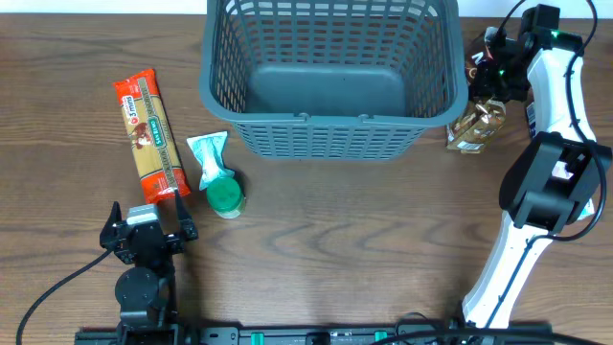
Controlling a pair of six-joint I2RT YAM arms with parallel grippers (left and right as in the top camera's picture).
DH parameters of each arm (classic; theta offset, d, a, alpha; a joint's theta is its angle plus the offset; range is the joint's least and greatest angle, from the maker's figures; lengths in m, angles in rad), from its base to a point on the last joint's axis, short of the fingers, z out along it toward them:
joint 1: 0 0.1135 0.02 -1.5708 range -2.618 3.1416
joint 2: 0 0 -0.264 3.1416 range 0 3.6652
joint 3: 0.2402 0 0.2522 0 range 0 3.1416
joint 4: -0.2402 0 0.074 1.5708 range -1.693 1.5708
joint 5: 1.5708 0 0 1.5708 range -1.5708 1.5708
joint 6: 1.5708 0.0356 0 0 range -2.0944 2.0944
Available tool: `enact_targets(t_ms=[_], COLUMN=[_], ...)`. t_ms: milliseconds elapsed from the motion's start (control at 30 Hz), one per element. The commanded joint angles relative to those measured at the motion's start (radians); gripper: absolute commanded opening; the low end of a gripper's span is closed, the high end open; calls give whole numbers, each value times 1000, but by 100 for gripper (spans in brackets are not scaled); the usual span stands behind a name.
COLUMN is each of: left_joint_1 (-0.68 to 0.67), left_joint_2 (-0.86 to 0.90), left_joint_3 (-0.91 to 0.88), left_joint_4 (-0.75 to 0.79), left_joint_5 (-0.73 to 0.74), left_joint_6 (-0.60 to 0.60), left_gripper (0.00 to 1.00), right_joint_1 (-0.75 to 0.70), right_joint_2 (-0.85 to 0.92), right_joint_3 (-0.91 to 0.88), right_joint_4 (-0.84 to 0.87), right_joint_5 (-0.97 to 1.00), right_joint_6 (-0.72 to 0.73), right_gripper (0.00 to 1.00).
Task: Pack container
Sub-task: 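Grasp the Nescafe Gold pouch with the right gripper, then carry the pouch left over the basket and release it inside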
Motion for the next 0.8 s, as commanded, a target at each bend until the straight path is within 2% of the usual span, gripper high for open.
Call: enact_targets(t_ms=[0, 633, 767], left_joint_1=[5, 5, 5], left_joint_2=[-7, -7, -7], left_joint_3=[-29, -29, -29], left_joint_4=[-14, -15, -14], left_joint_5=[-5, -5, -5], left_joint_6=[9, 9, 9], left_gripper=[98, 98, 98], right_joint_1=[7, 12, 40], right_joint_2=[-15, -726, -855], right_joint_3=[-40, -40, -40], right_joint_4=[1, 40, 56], right_joint_5=[15, 97, 92], right_joint_6=[31, 45, -25], right_gripper=[2, 1, 2])
